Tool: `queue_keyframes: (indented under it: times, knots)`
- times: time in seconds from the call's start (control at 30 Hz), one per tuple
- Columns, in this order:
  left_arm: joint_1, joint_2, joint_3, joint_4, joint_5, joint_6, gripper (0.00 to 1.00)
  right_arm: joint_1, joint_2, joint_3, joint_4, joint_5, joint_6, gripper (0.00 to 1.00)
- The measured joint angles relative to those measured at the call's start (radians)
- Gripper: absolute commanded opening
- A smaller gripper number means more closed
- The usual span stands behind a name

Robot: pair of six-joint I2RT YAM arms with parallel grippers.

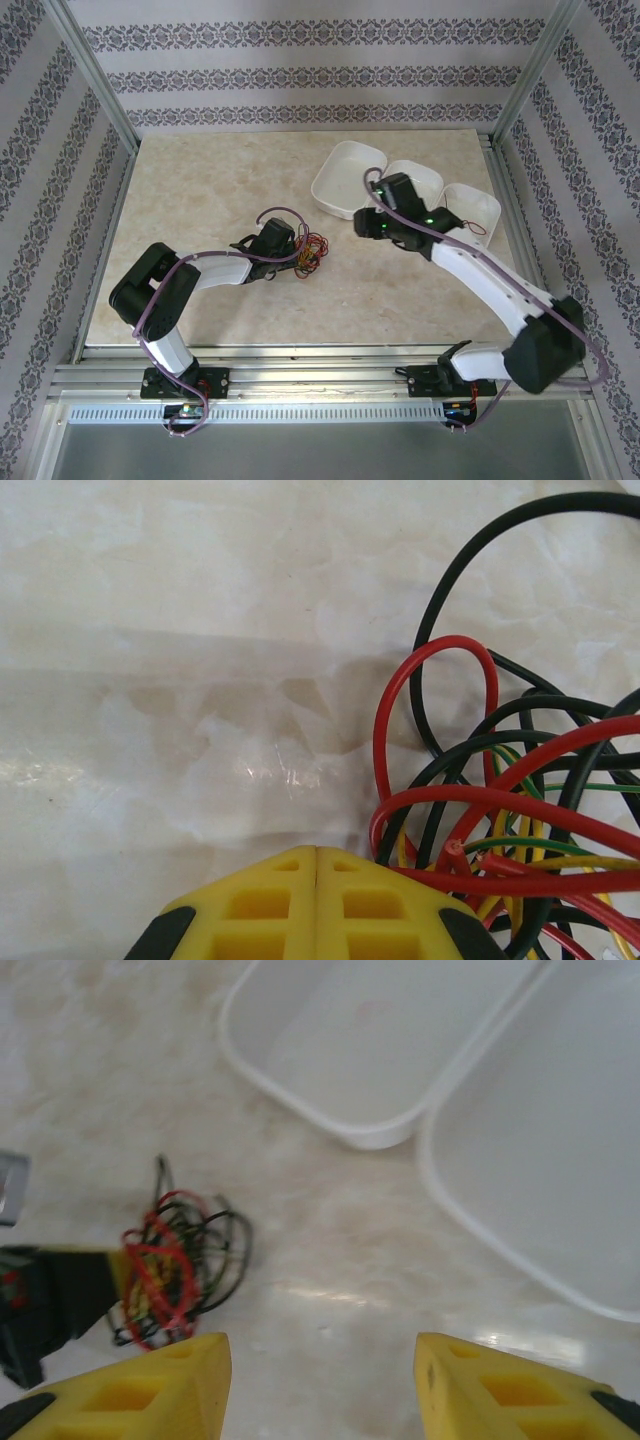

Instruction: Untangle the cables

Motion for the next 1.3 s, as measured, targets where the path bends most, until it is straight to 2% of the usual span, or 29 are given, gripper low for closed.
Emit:
queue_keyframes:
  times: [0.17, 0.37, 0.63, 0.9, 1.17, 1.23, 1.3]
  knots:
    - [0.000, 0.000, 0.000, 0.010, 0.019, -0.007, 0.08, 0.070, 0.159, 0.005, 0.066, -0.066, 0.062, 0.47]
    - [0.000, 0.000, 0.000, 0.023, 0.026, -0.018, 0.12, 0.072, 0.285, 0.033, 0.080, -0.103, 0.100, 0.45]
    - [0.000, 0.000, -0.001, 0.030, 0.027, -0.022, 0.12, 0.072, 0.353, 0.068, 0.104, -0.148, 0.122, 0.34]
    - [0.000, 0.000, -0.001, 0.030, 0.027, -0.023, 0.13, 0.072, 0.372, 0.068, 0.105, -0.155, 0.132, 0.32]
    - [0.000, -0.002, -0.002, 0.030, 0.030, -0.023, 0.12, 0.071, 0.394, 0.068, 0.114, -0.183, 0.142, 0.02]
    - [0.001, -0.011, -0.010, 0.033, 0.030, -0.023, 0.13, 0.071, 0.394, 0.068, 0.116, -0.183, 0.144, 0.00]
    - [0.002, -0.028, -0.023, 0.037, 0.031, -0.024, 0.21, 0.071, 0.394, 0.068, 0.117, -0.183, 0.144, 0.00]
